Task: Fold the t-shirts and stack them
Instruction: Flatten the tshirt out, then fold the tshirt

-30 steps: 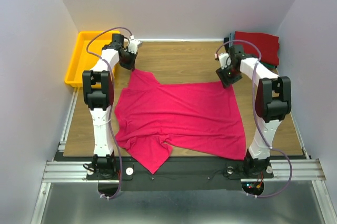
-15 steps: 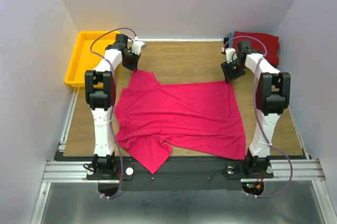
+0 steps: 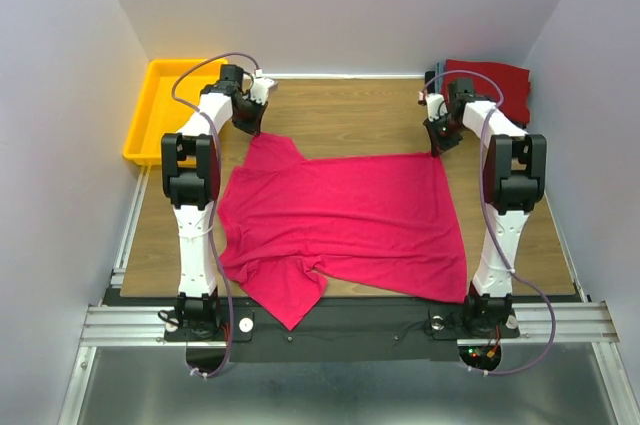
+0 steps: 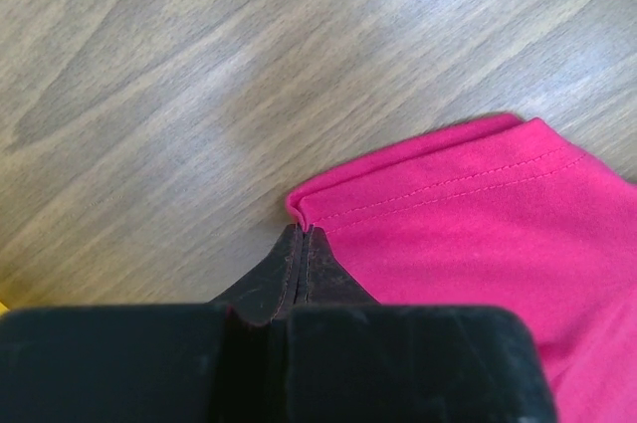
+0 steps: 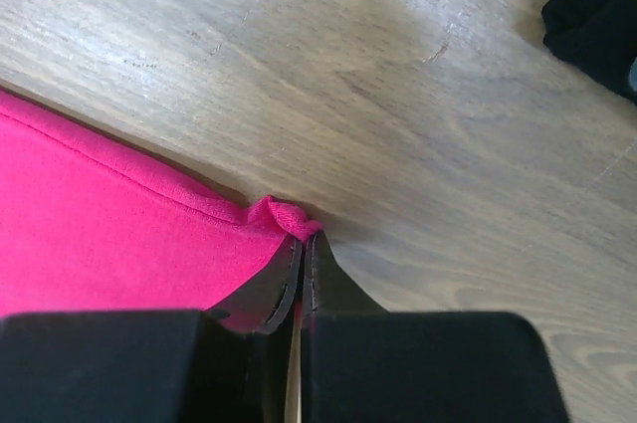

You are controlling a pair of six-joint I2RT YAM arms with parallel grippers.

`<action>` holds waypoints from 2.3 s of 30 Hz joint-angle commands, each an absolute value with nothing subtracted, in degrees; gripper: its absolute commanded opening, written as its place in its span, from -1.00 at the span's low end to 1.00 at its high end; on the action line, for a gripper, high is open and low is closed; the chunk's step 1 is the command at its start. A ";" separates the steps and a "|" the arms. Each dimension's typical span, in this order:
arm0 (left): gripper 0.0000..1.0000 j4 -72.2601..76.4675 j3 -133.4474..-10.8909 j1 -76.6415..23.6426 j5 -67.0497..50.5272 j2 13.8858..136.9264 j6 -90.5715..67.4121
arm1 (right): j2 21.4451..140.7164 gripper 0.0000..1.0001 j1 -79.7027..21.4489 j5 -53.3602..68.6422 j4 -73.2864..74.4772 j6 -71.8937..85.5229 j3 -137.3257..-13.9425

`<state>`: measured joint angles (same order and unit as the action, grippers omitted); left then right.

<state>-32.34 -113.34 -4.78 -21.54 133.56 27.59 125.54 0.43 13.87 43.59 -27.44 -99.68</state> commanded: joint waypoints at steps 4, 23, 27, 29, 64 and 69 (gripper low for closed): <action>-1.00 -30.16 -121.97 -4.48 -22.15 132.71 25.40 | 129.02 -0.99 2.02 11.78 43.95 -28.74 -108.43; -1.00 -11.60 -130.78 -4.48 -21.09 134.74 24.61 | 138.78 -0.99 2.55 8.17 40.61 -28.56 -132.63; -1.00 -10.81 -131.75 -4.57 -21.97 133.34 24.26 | 137.38 -0.99 2.46 8.35 40.25 -28.74 -132.54; -1.00 -11.60 -130.79 -4.57 -22.67 131.05 24.96 | 135.36 -0.99 2.55 8.79 40.25 -29.26 -131.06; -1.00 -29.79 -61.27 -19.86 -9.58 79.01 23.03 | 109.07 -0.99 2.99 14.50 40.17 -44.65 -91.86; -1.00 -30.23 -60.38 -20.30 -8.88 80.50 24.17 | 109.77 -0.99 3.08 14.50 40.17 -45.35 -90.09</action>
<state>-29.26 -60.51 -19.90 -9.74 81.38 23.90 111.55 2.63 14.81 41.58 -43.72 -90.04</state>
